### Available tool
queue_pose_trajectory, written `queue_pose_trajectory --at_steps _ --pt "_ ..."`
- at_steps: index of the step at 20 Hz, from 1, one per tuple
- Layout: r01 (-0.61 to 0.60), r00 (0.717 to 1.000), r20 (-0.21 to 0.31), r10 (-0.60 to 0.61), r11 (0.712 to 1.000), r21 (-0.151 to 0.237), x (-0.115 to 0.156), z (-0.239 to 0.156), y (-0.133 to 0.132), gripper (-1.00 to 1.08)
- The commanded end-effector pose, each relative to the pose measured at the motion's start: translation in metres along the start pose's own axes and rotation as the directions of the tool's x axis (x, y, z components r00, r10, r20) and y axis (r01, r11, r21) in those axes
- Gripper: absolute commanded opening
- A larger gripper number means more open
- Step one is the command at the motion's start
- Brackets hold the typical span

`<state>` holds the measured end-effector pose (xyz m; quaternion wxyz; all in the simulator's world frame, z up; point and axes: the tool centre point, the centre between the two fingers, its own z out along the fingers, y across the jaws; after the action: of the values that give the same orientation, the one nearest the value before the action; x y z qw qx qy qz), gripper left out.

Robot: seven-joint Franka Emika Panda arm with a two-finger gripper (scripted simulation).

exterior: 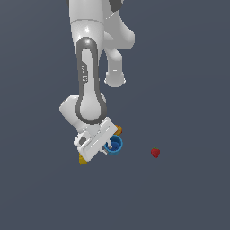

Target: Pick up a designated object from a clutter of objects.

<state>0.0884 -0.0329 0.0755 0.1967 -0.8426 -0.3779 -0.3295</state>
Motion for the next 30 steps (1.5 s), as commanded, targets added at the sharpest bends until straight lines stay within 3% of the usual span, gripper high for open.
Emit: queue_pose_trajectory --at_steps 1,11,30 --pt "0.002 1.000 -0.001 -0.002 1.000 -0.001 0.008 -0.003 -0.001 -1.00" --pt "0.002 1.000 -0.001 -0.002 1.000 -0.001 0.066 -0.030 -0.011 -1.00" --pt "0.002 1.000 0.001 -0.002 1.000 -0.002 0.241 -0.109 -0.038 -1.00"
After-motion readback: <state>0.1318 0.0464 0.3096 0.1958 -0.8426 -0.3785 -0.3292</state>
